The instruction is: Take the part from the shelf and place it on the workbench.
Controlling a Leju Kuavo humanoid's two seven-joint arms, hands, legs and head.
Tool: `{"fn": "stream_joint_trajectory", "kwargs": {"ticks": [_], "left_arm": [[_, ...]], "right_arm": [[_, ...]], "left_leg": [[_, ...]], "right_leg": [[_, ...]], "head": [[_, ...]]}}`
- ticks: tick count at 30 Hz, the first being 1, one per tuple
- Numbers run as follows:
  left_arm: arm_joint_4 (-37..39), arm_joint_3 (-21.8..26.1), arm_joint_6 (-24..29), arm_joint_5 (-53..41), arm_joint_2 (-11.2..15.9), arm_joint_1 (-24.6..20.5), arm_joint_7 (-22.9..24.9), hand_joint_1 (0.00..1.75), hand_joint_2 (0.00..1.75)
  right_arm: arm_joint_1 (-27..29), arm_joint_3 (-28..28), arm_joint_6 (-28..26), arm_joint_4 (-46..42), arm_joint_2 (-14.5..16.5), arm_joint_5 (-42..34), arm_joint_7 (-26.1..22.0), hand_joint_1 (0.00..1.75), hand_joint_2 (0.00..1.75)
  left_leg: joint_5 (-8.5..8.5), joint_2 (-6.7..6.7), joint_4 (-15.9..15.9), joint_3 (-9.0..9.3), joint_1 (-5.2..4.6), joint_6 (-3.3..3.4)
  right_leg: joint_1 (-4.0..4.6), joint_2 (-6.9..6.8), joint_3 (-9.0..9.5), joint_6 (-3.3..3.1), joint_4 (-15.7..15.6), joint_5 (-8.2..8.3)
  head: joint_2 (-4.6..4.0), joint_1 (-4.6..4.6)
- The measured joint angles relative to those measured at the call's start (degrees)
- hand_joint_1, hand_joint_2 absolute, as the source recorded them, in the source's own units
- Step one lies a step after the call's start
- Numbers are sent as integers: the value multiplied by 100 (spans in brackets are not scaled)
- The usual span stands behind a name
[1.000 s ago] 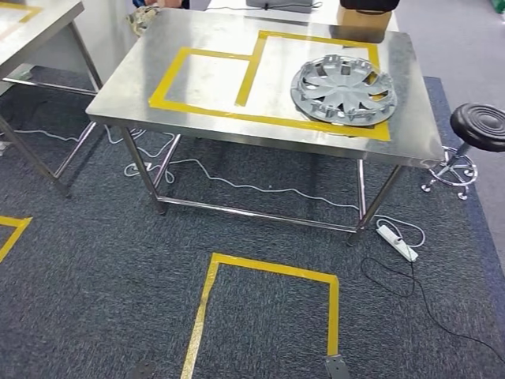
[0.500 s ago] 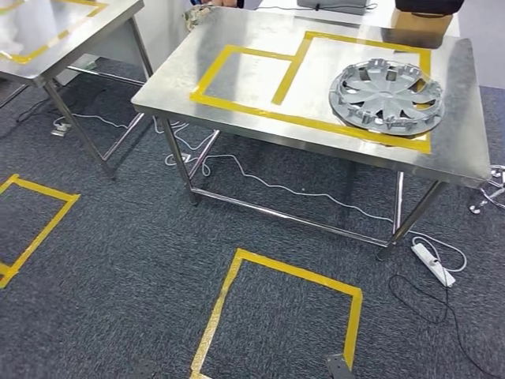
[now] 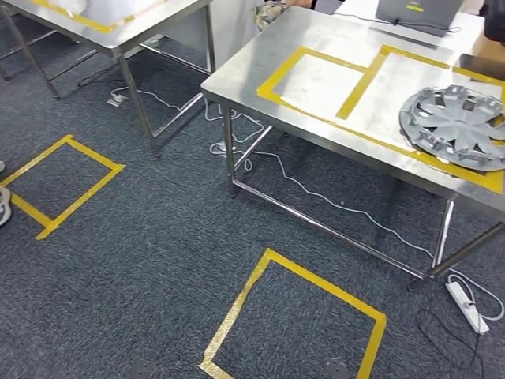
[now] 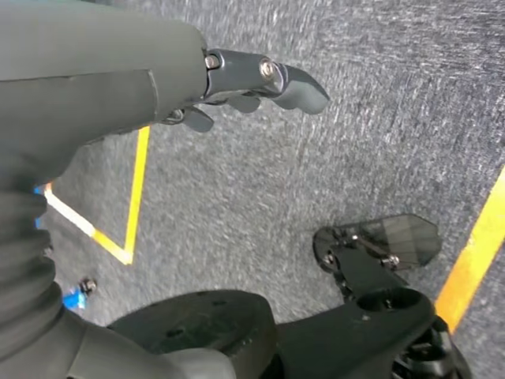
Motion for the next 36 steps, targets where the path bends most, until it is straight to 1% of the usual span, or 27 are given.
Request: {"fn": "stream_joint_trajectory", "kwargs": {"ticks": [1,2,3,5,7,8,9,11,13,15,16,17,18,19,20,22,23,24,26,28,30,31,32,33,34,35,36], "left_arm": [[0,1,-2,0,-5,-1,0,0,175],[0,2,-3,0,-9,6,0,0,175],[0,3,-4,0,-10,16,0,0,175],[0,4,-4,0,-17,25,0,0,175],[0,4,-4,1,-23,18,0,0,175],[0,4,-4,1,-24,18,0,0,175],[0,6,-4,2,-25,23,0,0,175],[0,12,-4,4,-26,40,0,0,175],[0,16,-4,9,-27,41,0,0,175],[0,17,-4,13,-27,16,0,0,175],[0,17,-4,14,-27,4,0,0,175],[0,17,-4,15,-28,-2,0,0,175],[0,17,-4,15,-29,-1,0,0,175],[0,17,-4,15,-29,3,1,0,175],[0,17,-4,15,-29,10,2,0,175],[0,17,-5,15,-43,7,5,0,175],[0,17,-5,15,-52,2,7,0,175],[0,18,-6,16,-60,0,7,0,175],[0,21,-6,22,-60,20,7,0,175],[0,32,-7,34,-56,41,20,0,175],[0,58,-13,42,-61,40,32,0,175],[0,71,-17,42,-63,38,34,0,175],[0,84,-21,42,-64,42,36,0,175],[0,92,-24,42,-64,49,39,0,175],[0,98,-24,42,-64,56,46,0,175],[0,104,-25,41,-65,60,51,0,175],[0,107,-27,38,-66,60,56,0,175]], "right_arm": [[15,-4,-1,2,0,-1,2,0,0],[27,-9,-1,3,0,0,4,0,0],[34,-14,-1,3,0,1,8,0,0],[34,-22,-2,4,0,7,11,0,0],[30,-25,-3,7,2,15,13,0,0],[25,-26,-3,8,3,18,15,0,0],[22,-26,-3,10,4,20,22,0,0],[17,-28,-3,10,8,26,41,0,0],[14,-29,-3,10,15,37,51,0,0],[25,-31,-4,10,17,43,56,0,0],[36,-33,-4,10,16,43,60,0,0],[45,-35,-5,10,16,42,62,0,0],[47,-37,-5,10,16,42,65,0,0],[43,-38,-4,10,16,43,65,0,0],[36,-38,-4,10,17,46,65,0,0],[28,-39,-3,10,16,52,63,0,0],[26,-40,-3,10,16,55,63,0,0],[26,-40,-3,10,15,56,63,0,0],[18,-40,-3,10,16,62,66,0,0],[13,-41,-5,10,17,71,79,0,0],[28,-42,-9,10,17,77,97,0,0],[43,-43,-10,11,17,79,104,0,0],[57,-43,-10,11,17,80,111,0,0],[67,-43,-10,12,17,82,119,0,0],[71,-43,-10,13,17,87,126,0,0],[70,-43,-10,13,17,94,132,0,0],[67,-43,-11,13,17,103,140,0,0]], "left_leg": [[5,-81,1,-6,-2,7],[8,-163,2,-9,-3,9],[13,-247,3,-7,-3,7],[24,-415,9,-2,6,-13],[39,-557,27,-25,1,-65],[54,-616,28,-47,3,-103],[76,-675,22,-71,9,-148],[105,-738,9,-111,33,-227],[-64,-521,247,-239,19,-272],[-454,-204,946,-567,4,-303],[-619,-130,1327,-741,5,-316],[-699,-92,1588,-852,8,-323],[-665,-73,1637,-854,10,-326],[-534,-46,1461,-740,12,-325],[-348,23,1108,-530,12,-322],[-97,311,358,-111,-5,-298],[-59,409,141,0,-15,-265],[-72,445,54,32,-28,-226],[-68,307,37,19,-31,-134],[-47,178,26,16,-19,-61],[-33,45,23,10,-12,-10],[-31,-31,23,7,-14,4],[-30,-112,24,6,-17,8],[-30,-196,26,8,-19,7],[-28,-277,27,13,-18,4],[-27,-358,28,20,-15,-2],[-25,-432,30,25,-13,-16]], "right_leg": [[1,45,-176,5,365,-137],[1,61,-279,5,558,-163],[-2,71,-271,0,511,-66],[-25,177,42,-12,-183,353],[-70,464,368,-26,-890,603],[-79,566,438,-46,-1043,628],[-74,598,450,-76,-1077,614],[-60,467,456,-162,-1091,652],[-65,317,465,-241,-1134,691],[-49,143,461,-284,-1149,700],[-39,48,456,-291,-1149,696],[-32,-45,454,-295,-1149,693],[-29,-127,454,-296,-1148,690],[-29,-201,459,-291,-1148,686],[-29,-265,469,-280,-1147,678],[9,-374,478,-230,-1131,644],[35,-425,490,-202,-1125,626],[59,-480,505,-176,-1127,610],[52,-552,548,-125,-1137,581],[20,-342,476,-70,-927,410],[7,-42,177,-47,-253,46],[9,20,-22,-47,153,-121],[10,48,-183,-51,453,-206],[9,60,-259,-58,556,-177],[4,71,-226,-67,424,-35],[-5,108,-91,-75,92,183],[-28,235,87,-78,-324,390]], "head": [[0,5],[0,8],[0,9],[0,10],[0,7],[1,5],[1,3],[1,0],[0,-36],[0,-73],[0,-76],[0,-75],[0,-76],[0,-77],[0,-78],[1,-89],[1,-85],[1,-80],[1,-63],[1,-49],[0,-25],[0,-20],[0,-17],[0,-15],[0,-16],[0,-16],[0,-13]]}}
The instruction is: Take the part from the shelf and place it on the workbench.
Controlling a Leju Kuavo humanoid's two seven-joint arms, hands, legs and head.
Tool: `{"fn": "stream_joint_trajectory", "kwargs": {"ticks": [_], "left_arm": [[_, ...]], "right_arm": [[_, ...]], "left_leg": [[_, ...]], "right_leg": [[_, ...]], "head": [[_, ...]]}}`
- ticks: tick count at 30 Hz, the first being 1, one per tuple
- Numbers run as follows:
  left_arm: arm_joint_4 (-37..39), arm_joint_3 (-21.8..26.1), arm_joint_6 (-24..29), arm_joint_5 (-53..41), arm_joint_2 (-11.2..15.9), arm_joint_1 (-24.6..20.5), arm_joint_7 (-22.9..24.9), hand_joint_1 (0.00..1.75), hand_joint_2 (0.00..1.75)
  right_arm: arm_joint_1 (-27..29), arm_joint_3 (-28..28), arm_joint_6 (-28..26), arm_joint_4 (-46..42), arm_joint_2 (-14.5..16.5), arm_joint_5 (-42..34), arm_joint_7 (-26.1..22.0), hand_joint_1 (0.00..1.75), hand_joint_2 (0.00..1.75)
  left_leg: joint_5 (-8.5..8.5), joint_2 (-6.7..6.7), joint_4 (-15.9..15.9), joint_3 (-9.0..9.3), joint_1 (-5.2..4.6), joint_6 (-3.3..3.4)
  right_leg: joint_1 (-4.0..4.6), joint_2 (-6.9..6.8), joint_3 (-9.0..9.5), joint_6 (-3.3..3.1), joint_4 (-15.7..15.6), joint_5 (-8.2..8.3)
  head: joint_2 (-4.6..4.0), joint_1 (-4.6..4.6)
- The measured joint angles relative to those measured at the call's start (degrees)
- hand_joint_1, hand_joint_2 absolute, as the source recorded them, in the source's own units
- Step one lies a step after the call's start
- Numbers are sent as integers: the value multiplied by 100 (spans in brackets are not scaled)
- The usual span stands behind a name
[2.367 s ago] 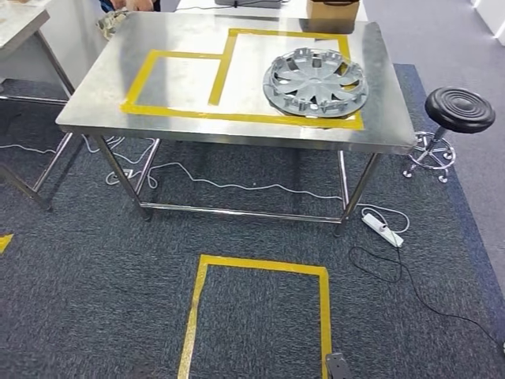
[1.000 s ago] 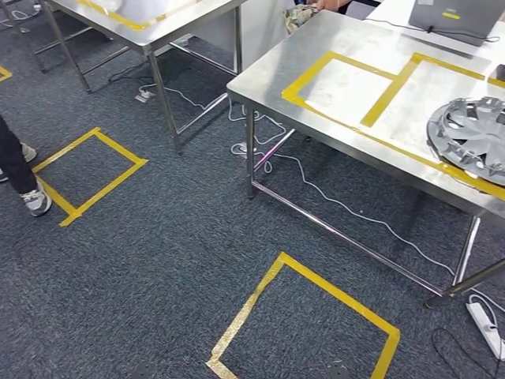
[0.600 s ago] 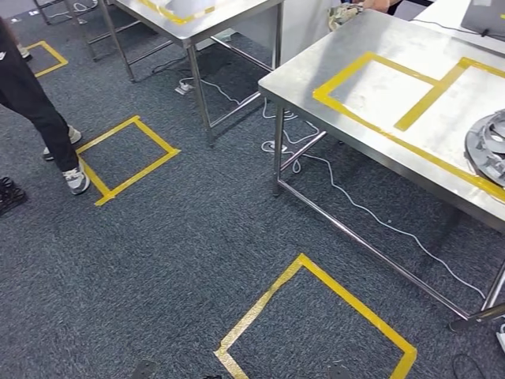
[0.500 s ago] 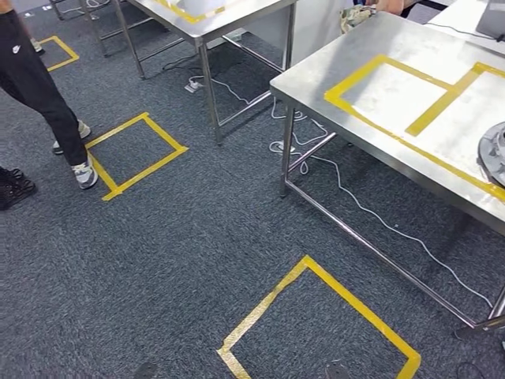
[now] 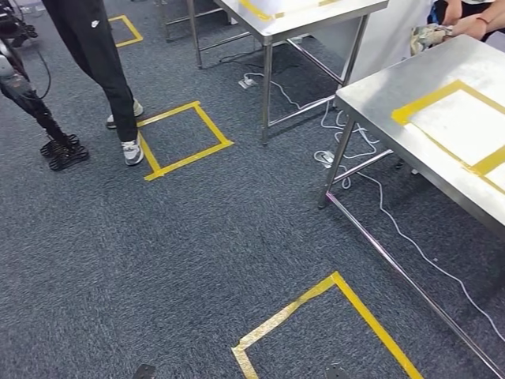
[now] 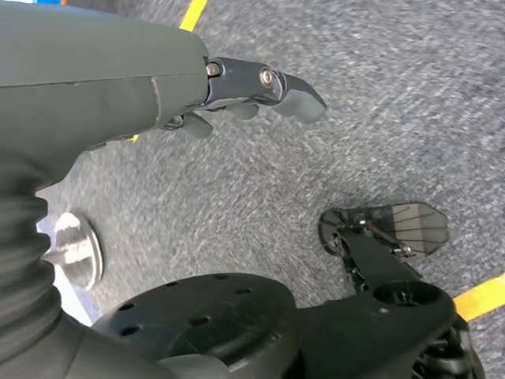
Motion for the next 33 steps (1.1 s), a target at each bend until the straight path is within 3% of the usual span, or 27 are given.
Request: {"fn": "stream_joint_trajectory", "kwargs": {"ticks": [2,3,5,6,8,10,12,13,14,16,18,19,20,22,23,25,26,27,28,29,31,33], "left_arm": [[0,2,-7,-11,-1,-8,3,0,175],[0,2,-9,-17,1,-8,3,0,175],[0,3,-11,-23,5,0,3,0,175],[0,3,-11,-25,8,3,2,0,175],[0,3,-13,-34,9,-8,-7,0,175],[0,2,-16,-46,9,-30,-23,0,175],[0,2,-17,-55,9,-40,-36,0,175],[0,2,-16,-61,9,-39,-38,0,175],[0,2,-15,-71,9,-37,-38,0,175],[0,-1,-11,-96,8,-37,-36,0,175],[0,-5,-9,-114,3,-58,-34,0,175],[0,-6,-8,-118,2,-65,-34,0,175],[0,-7,-4,-121,0,-65,-34,0,175],[0,-7,8,-125,2,-45,-38,0,175],[0,-8,16,-126,2,-43,-44,0,175],[0,-9,25,-126,0,-54,-56,0,175],[0,-9,27,-127,-2,-59,-61,0,175],[0,-9,29,-127,-3,-57,-62,0,175],[0,-9,31,-128,-2,-52,-62,0,175],[0,-9,32,-128,0,-47,-62,0,175],[0,-9,32,-128,2,-48,-63,0,175],[0,-9,33,-128,7,-60,-66,0,175]], "right_arm": [[-4,0,-1,5,2,22,13,0,0],[-10,0,-2,9,3,34,20,0,0],[-17,-1,-5,12,6,54,31,0,0],[-20,-2,-7,13,6,60,36,0,0],[-22,-3,-10,13,8,68,37,0,0],[-8,-3,-10,13,7,73,39,0,0],[7,-4,-13,14,6,87,43,0,0],[3,-4,-14,14,5,96,45,0,0],[-5,-4,-14,15,5,105,45,0,0],[-18,-3,-15,15,4,120,46,0,0],[-18,-3,-16,15,3,134,50,0,0],[-16,-4,-16,15,2,140,54,0,0],[-17,-4,-17,15,1,150,58,0,0],[-23,-3,-23,15,1,169,66,0,0],[-25,-3,-26,15,1,179,68,0,0],[-17,-3,-26,15,1,191,70,0,0],[-7,-3,-23,16,1,195,72,0,0],[0,-3,-21,16,1,198,74,0,0],[4,-3,-19,17,1,202,70,0,0],[2,-2,-19,17,0,208,60,0,0],[-11,-2,-17,17,-5,230,25,0,0],[-26,-2,-15,17,-10,257,1,0,0]], "left_leg": [[8,-134,14,-17,-7,-54],[22,-190,10,-33,-3,-94],[60,-293,-20,-60,20,-173],[45,-258,-2,-77,24,-203],[-185,-2,343,-251,8,-245],[-583,277,1119,-619,-4,-275],[-742,345,1645,-854,-2,-287],[-655,359,1595,-811,-1,-286],[-485,396,1332,-657,0,-279],[-155,683,549,-213,-22,-264],[-55,935,80,15,-46,-204],[-71,941,26,19,-59,-172],[-61,864,10,8,-53,-122],[-47,716,4,4,-45,-57],[-36,645,0,4,-36,-20],[-23,493,-2,-7,-33,30],[-18,406,-1,-13,-35,42],[-16,314,-1,-14,-38,47],[-13,225,0,-12,-40,47],[-10,140,1,-7,-40,45],[-5,-16,11,0,-42,25],[9,-149,20,-22,-44,-26]], "right_leg": [[-39,247,267,-6,-603,220],[-43,325,315,-18,-709,234],[-25,235,337,-77,-736,255],[-22,175,343,-116,-754,276],[-23,29,353,-190,-797,307],[2,-143,350,-230,-804,306],[19,-321,347,-243,-804,298],[22,-398,349,-243,-803,294],[22,-467,357,-237,-803,289],[41,-587,380,-204,-801,269],[90,-695,387,-149,-782,237],[110,-764,395,-125,-782,225],[116,-834,408,-102,-779,207],[90,-735,393,-50,-667,88],[74,-582,302,-25,-449,-50],[61,-271,-54,-2,312,-416],[62,-210,-250,-3,695,-552],[63,-182,-382,-10,921,-589],[64,-167,-413,-22,926,-510],[62,-144,-329,-38,695,-331],[40,71,34,-61,-121,84],[18,279,283,-76,-645,255]], "head": [[0,-1],[0,-1],[0,-3],[0,-8],[0,-40],[0,-69],[0,-69],[0,-69],[0,-70],[0,-73],[0,-80],[0,-84],[0,-86],[0,-79],[0,-72],[0,-59],[0,-57],[0,-57],[0,-58],[0,-58],[0,-57],[0,-61]]}}
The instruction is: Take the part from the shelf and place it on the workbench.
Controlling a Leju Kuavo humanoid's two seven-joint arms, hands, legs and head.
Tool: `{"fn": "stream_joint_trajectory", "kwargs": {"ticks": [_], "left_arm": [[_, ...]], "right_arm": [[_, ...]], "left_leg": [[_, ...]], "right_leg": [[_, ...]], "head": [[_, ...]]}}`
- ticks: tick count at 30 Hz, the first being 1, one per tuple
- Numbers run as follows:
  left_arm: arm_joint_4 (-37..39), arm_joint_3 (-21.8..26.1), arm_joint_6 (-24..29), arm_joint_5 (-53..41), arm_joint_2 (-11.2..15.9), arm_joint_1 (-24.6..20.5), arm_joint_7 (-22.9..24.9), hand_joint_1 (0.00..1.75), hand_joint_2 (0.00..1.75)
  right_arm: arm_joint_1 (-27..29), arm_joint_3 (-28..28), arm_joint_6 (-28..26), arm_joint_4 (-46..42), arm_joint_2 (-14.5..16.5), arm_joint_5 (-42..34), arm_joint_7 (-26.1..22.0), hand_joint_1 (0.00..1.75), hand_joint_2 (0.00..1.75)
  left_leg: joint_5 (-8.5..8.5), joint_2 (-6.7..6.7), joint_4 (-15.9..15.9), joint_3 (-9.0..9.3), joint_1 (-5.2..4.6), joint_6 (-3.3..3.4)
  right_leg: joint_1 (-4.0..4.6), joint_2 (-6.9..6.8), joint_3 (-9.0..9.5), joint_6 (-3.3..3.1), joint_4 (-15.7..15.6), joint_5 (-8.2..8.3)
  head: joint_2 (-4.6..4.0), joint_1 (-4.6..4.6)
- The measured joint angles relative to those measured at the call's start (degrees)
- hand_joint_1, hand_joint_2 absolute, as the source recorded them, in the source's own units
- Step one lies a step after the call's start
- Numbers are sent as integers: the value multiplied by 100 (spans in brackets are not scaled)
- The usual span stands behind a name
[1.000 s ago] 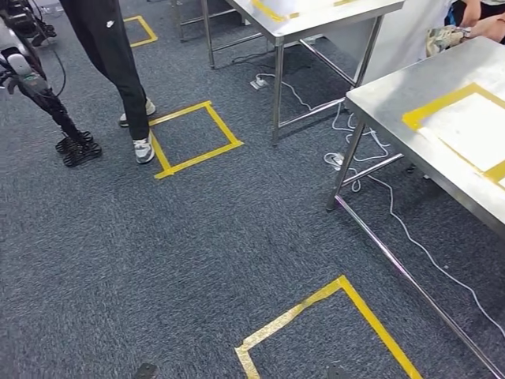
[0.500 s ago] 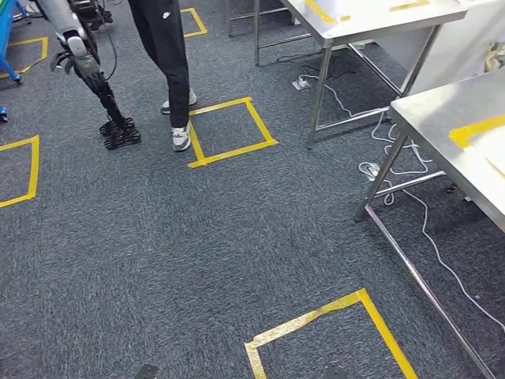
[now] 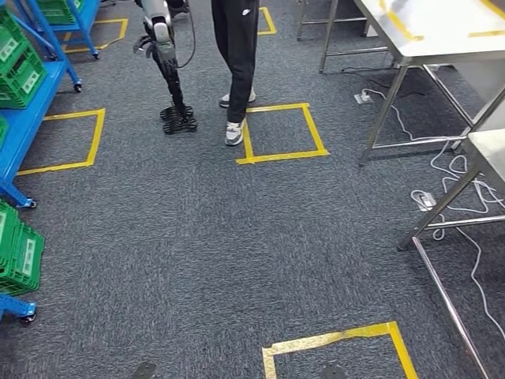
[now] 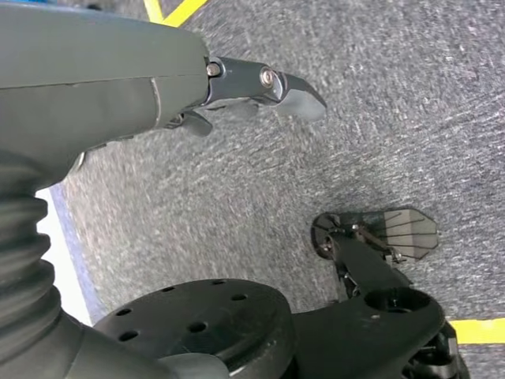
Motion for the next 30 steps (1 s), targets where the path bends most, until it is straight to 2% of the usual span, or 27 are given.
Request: {"fn": "stream_joint_trajectory", "kwargs": {"ticks": [1,2,3,4,5,7,8,9,10,11,12,14,15,16,18,19,20,22,23,24,25,26,27,29,30], "left_arm": [[0,0,0,0,3,1,-2,0,175],[0,0,0,0,6,6,-3,0,175],[0,0,-1,0,9,15,-3,0,175],[0,0,-1,0,10,19,-3,0,175],[0,0,-1,0,12,14,-3,0,175],[0,0,-1,0,14,-9,-3,0,175],[0,0,-1,1,14,-18,-3,0,175],[0,0,-1,2,14,-21,-5,0,175],[0,0,-1,2,13,-21,-7,0,175],[0,0,-1,2,13,-19,-8,0,175],[0,0,-1,1,12,-17,-9,0,175],[0,0,-1,0,8,-28,-9,0,175],[0,0,-1,0,4,-40,-9,0,175],[0,0,-2,0,1,-50,-9,0,175],[0,0,-4,0,4,-46,-8,0,175],[0,0,-5,0,10,-36,-8,0,175],[0,0,-7,0,14,-34,-8,0,175],[0,0,-9,0,13,-51,-9,0,175],[0,0,-9,0,11,-60,-10,0,175],[0,0,-9,1,10,-62,-10,0,175],[0,0,-9,1,12,-56,-11,0,175],[0,0,-9,2,13,-50,-12,0,175],[0,0,-9,2,13,-45,-13,0,175],[0,0,-9,2,11,-50,-16,0,175],[0,0,-9,2,11,-53,-17,0,175]], "right_arm": [[-9,-1,1,0,-1,11,-2,0,0],[-19,-1,1,0,-1,23,-2,0,0],[-31,-1,1,0,-2,34,1,0,0],[-40,-1,1,0,-2,43,3,0,0],[-47,0,1,0,-2,50,3,0,0],[-49,-1,1,0,-4,55,4,0,0],[-45,-1,2,0,-5,56,6,0,0],[-43,-2,5,0,-7,57,8,0,0],[-46,-2,8,0,-9,61,10,0,0],[-54,-2,12,0,-9,67,12,0,0],[-63,-2,13,0,-9,75,12,0,0],[-72,-2,14,0,-10,93,12,0,0],[-74,-2,12,0,-12,101,13,0,0],[-76,-2,11,0,-14,106,16,0,0],[-89,-2,9,0,-14,111,23,0,0],[-97,-2,9,-1,-14,113,25,0,0],[-103,-1,8,-1,-13,114,26,0,0],[-96,0,7,-1,-13,115,27,0,0],[-84,0,7,0,-13,115,27,0,0],[-72,0,7,1,-13,115,27,0,0],[-65,-1,7,1,-13,115,27,0,0],[-63,-1,7,2,-13,116,27,0,0],[-65,-1,7,2,-13,117,27,0,0],[-69,-1,7,5,-13,127,30,0,0],[-71,-1,7,8,-11,133,32,0,0]], "left_leg": [[15,-56,-5,-17,2,-36],[35,-110,-19,-33,14,-73],[36,-104,-20,-46,22,-103],[-15,-13,37,-80,18,-130],[-133,122,201,-160,11,-155],[-524,415,873,-475,1,-198],[-699,469,1265,-657,4,-215],[-787,490,1542,-781,8,-225],[-766,499,1629,-811,11,-230],[-640,515,1492,-729,13,-231],[-445,573,1162,-545,14,-228],[-135,838,374,-123,-4,-206],[-72,942,119,1,-15,-180],[-68,990,0,48,-29,-150],[-69,880,-29,33,-34,-75],[-60,816,-35,32,-25,-43],[-49,753,-41,33,-13,-7],[-34,617,-47,31,5,48],[-31,540,-47,29,5,65],[-30,461,-46,27,5,70],[-29,381,-45,29,5,70],[-27,302,-43,33,7,66],[-24,219,-41,39,12,60],[-22,64,-21,37,15,21],[-17,-3,-12,23,15,-9]], "right_leg": [[3,25,31,-16,-66,-3],[10,-29,35,-41,-73,9],[13,-87,37,-80,-88,28],[12,-147,42,-120,-110,49],[9,-216,46,-155,-132,65],[18,-369,44,-198,-151,74],[24,-454,40,-206,-150,70],[28,-538,38,-210,-150,66],[29,-617,39,-211,-149,62],[29,-689,43,-208,-149,57],[29,-755,54,-199,-149,49],[55,-867,72,-160,-135,19],[78,-924,79,-135,-128,2],[101,-984,87,-110,-123,-13],[108,-1084,109,-60,-128,-37],[95,-1018,104,-26,-96,-77],[80,-885,56,6,30,-168],[61,-562,-227,50,667,-510],[59,-488,-432,54,1094,-694],[59,-465,-612,54,1440,-807],[57,-457,-714,51,1603,-811],[51,-449,-705,45,1527,-697],[40,-418,-581,39,1227,-491],[-13,-171,-212,46,403,-103],[-32,-55,-78,45,119,-7]], "head": [[0,-3],[0,-5],[0,-4],[0,-14],[0,-25],[0,-48],[0,-50],[0,-51],[0,-50],[0,-51],[0,-51],[0,-62],[0,-60],[0,-56],[0,-43],[0,-34],[0,-25],[0,3],[0,10],[0,15],[0,17],[0,16],[0,16],[0,17],[0,17]]}}
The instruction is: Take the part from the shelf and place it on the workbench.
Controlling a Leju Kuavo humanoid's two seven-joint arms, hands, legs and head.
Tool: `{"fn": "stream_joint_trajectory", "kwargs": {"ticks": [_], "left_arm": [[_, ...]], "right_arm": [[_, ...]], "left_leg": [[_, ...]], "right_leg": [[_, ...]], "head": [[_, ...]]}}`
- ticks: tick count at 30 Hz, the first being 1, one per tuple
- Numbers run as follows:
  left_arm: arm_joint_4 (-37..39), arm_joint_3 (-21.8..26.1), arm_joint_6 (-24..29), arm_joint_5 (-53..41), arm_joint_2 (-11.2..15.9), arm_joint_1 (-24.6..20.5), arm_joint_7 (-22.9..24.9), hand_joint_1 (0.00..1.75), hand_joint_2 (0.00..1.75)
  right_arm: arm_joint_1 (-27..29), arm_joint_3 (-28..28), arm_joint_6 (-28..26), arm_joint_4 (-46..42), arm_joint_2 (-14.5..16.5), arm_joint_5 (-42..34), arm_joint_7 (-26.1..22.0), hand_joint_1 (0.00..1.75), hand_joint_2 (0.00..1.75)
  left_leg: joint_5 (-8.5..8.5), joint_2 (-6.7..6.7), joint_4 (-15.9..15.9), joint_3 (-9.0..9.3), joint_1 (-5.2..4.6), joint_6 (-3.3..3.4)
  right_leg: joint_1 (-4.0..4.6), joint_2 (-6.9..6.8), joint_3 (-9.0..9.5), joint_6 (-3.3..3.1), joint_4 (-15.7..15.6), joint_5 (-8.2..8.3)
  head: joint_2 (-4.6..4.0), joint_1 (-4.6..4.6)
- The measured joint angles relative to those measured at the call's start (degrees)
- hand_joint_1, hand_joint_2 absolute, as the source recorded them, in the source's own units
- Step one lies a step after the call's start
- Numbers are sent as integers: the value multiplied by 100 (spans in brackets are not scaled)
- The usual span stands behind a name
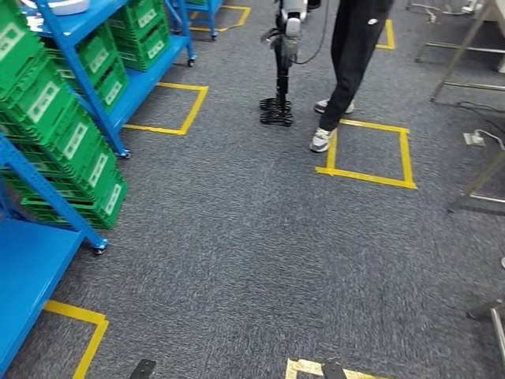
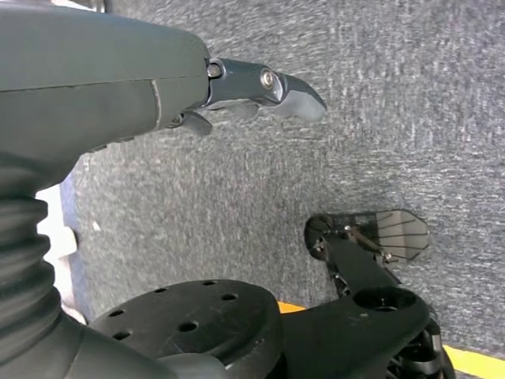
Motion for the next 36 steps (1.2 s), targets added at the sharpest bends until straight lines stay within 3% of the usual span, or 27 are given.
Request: {"fn": "stream_joint_trajectory", "kwargs": {"ticks": [1,2,3,4,6,8,10,11,13,14,16,17,19,21,23,25,26,27,28,30,32,34,36], "left_arm": [[0,0,1,0,2,2,-1,0,175],[0,0,1,0,3,12,-1,0,175],[0,0,3,0,5,32,-1,0,175],[0,1,5,1,6,53,-1,0,175],[0,1,8,4,5,69,-1,0,175],[0,1,9,10,2,53,0,0,175],[0,1,9,13,0,46,4,0,175],[0,2,9,10,-1,48,8,0,175],[0,2,14,2,-2,53,21,0,175],[0,2,17,-1,-5,50,25,0,175],[0,1,20,-2,-15,28,28,0,175],[0,0,21,-3,-20,19,28,0,175],[0,1,22,-8,-20,31,28,0,175],[0,1,23,-14,-22,45,28,0,175],[0,1,23,-17,-33,38,28,0,175],[0,1,22,-17,-42,39,28,0,175],[0,2,21,-16,-43,48,28,0,175],[0,2,21,-16,-41,57,28,0,175],[0,2,19,-15,-41,61,28,0,175],[0,2,15,-9,-41,58,28,0,175],[0,2,14,-1,-37,59,28,0,175],[0,3,15,3,-31,74,28,0,175],[0,4,16,4,-29,78,28,0,175]], "right_arm": [[-4,1,0,3,1,5,3,0,0],[-7,0,-1,5,2,10,8,0,0],[-10,-1,-1,5,3,13,10,0,0],[-13,-1,-2,5,4,16,12,0,0],[-6,-1,-2,5,8,21,13,0,0],[18,0,-2,7,8,19,16,0,0],[41,-1,-2,7,7,10,23,0,0],[42,-2,-2,7,8,4,27,0,0],[30,-2,-2,7,9,-2,29,0,0],[25,-2,-2,7,9,-5,31,0,0],[22,-2,-2,7,9,-9,40,0,0],[22,-2,-2,7,9,-11,49,0,0],[12,-2,-2,7,9,-11,60,0,0],[3,-1,-2,7,9,-11,62,0,0],[13,-1,-2,8,9,-11,62,0,0],[35,-1,-2,9,9,-10,62,0,0],[42,-1,-2,9,9,-8,60,0,0],[43,-1,-2,9,9,-3,55,0,0],[40,-1,-2,9,9,2,48,0,0],[33,-1,-2,11,11,9,34,0,0],[18,-1,-2,13,17,12,30,0,0],[5,-1,-2,14,23,16,30,0,0],[3,-2,-2,14,29,21,29,0,0]], "left_leg": [[11,-57,3,-20,2,-37],[29,-114,-1,-40,10,-76],[49,-164,-20,-55,25,-111],[36,-120,-8,-73,28,-141],[-168,148,273,-216,16,-188],[-545,427,960,-536,6,-221],[-739,489,1518,-789,8,-240],[-683,502,1530,-777,8,-242],[-336,624,957,-438,5,-227],[-191,800,554,-216,-12,-219],[-68,1047,49,39,-43,-158],[-81,1075,-19,55,-60,-125],[-64,921,-34,37,-57,-48],[-34,774,-51,39,-30,23],[-14,624,-55,32,-10,69],[-6,459,-54,25,-9,81],[-2,374,-52,25,-8,79],[2,288,-50,29,-4,72],[5,202,-46,34,3,59],[12,49,-28,26,7,12],[36,-63,-26,-10,12,-58],[69,-140,-50,-44,35,-133],[-46,53,91,-128,29,-194]], "right_leg": [[-8,84,64,-9,-139,26],[2,74,75,-34,-163,18],[12,19,79,-71,-163,34],[17,-41,79,-112,-175,53],[16,-184,80,-190,-210,84],[32,-354,70,-230,-218,85],[46,-535,61,-240,-218,79],[49,-617,61,-240,-217,77],[52,-761,75,-229,-217,70],[70,-822,84,-213,-210,58],[111,-939,98,-165,-200,32],[129,-1002,106,-140,-199,23],[120,-1091,131,-83,-197,-4],[90,-859,47,-16,51,-189],[66,-517,-267,27,751,-556],[60,-414,-598,40,1407,-781],[58,-401,-647,39,1464,-733],[52,-382,-576,34,1274,-572],[39,-323,-408,30,896,-343],[-7,-60,-56,26,128,-30],[-18,93,77,-3,-152,21],[2,-7,84,-74,-166,51],[1,-139,81,-158,-190,83]], "head": [[0,-1],[0,-2],[0,-3],[0,-5],[0,-38],[0,-69],[0,-70],[0,-71],[0,-72],[0,-76],[0,-75],[0,-72],[0,-62],[0,-38],[1,1],[1,15],[1,16],[0,16],[0,17],[0,16],[0,13],[0,12],[0,-11]]}}
